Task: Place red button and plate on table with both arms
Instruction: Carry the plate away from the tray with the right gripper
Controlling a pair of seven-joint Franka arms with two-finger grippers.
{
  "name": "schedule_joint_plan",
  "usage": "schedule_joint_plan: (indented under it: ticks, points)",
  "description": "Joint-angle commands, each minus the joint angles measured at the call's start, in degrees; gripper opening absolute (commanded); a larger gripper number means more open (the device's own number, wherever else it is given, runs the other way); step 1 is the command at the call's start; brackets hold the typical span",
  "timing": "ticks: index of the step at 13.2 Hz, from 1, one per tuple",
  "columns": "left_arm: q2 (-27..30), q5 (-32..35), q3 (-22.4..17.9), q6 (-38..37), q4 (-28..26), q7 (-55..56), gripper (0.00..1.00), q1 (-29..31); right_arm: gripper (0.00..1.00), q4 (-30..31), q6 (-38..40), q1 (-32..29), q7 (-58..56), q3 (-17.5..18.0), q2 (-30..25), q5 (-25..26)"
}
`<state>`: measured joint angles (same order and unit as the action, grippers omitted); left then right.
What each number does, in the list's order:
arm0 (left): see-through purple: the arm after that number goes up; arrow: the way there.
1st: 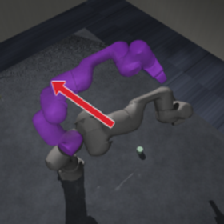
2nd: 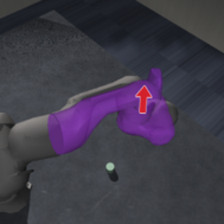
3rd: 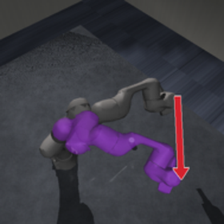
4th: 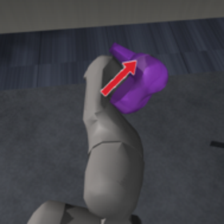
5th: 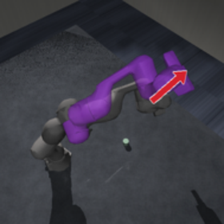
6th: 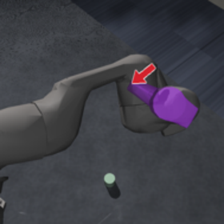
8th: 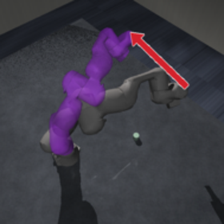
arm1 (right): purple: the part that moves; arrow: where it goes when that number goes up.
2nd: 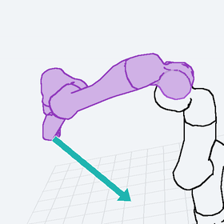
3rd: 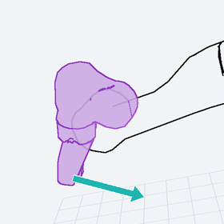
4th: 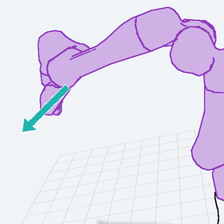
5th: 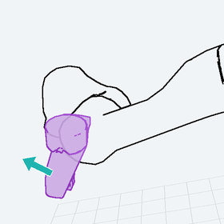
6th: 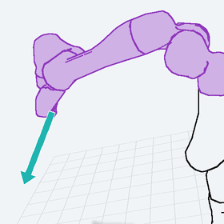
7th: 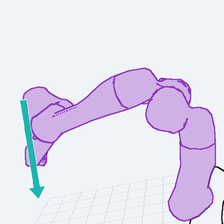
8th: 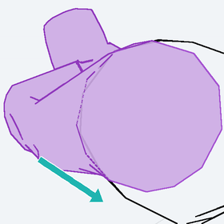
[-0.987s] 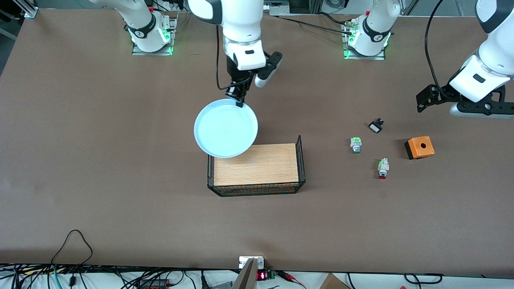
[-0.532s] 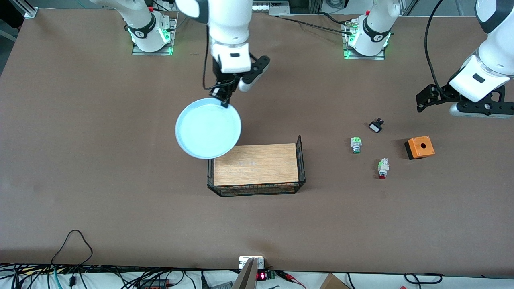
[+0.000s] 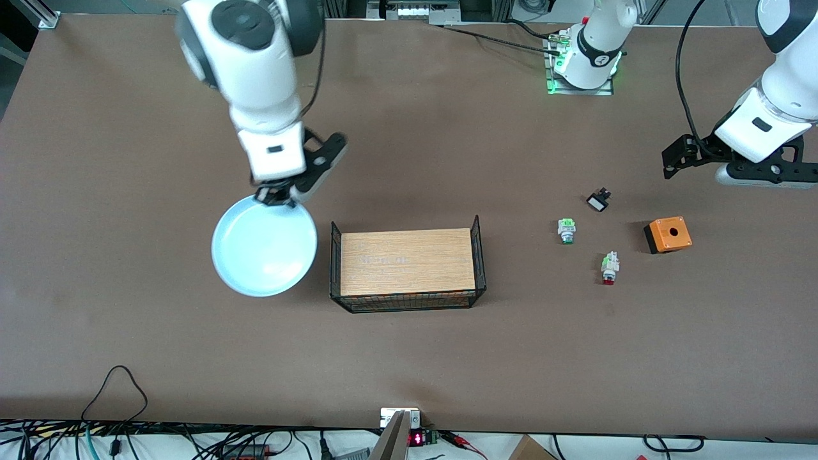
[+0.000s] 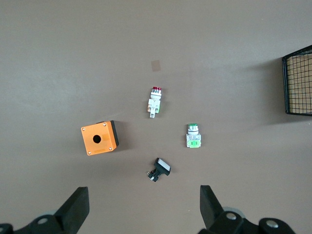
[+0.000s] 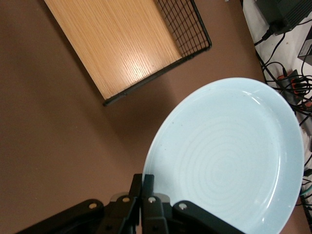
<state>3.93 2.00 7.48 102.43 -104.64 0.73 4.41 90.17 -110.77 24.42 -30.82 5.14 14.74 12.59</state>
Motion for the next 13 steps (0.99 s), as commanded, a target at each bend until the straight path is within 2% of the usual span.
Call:
schedule_joint_plan:
  ticks: [1, 3, 7, 13]
  points:
    - [0.8, -0.9, 0.4, 0.2, -0.5, -0.4, 1.0, 0.7, 0.0, 4.9, -3.8, -6.6, -9.5, 0.8, -1.3, -3.6]
    - [0.8, -0.9, 0.4, 0.2, -0.4, -0.3, 1.0, 0.7, 0.0, 9.7, -7.6, -8.1, -12.0, 0.7, -2.7, -3.8]
    - [0.9, -0.9, 0.5, -0.9, -0.3, -0.5, 1.0, 0.6, 0.0, 25.5, -22.3, -11.9, -16.7, 0.5, -6.6, -3.6]
    - [0.8, -0.9, 0.6, -1.1, -0.1, -0.5, 1.0, 0.3, 0.0, 36.3, -33.8, -18.0, -20.7, 0.5, -6.4, -3.5]
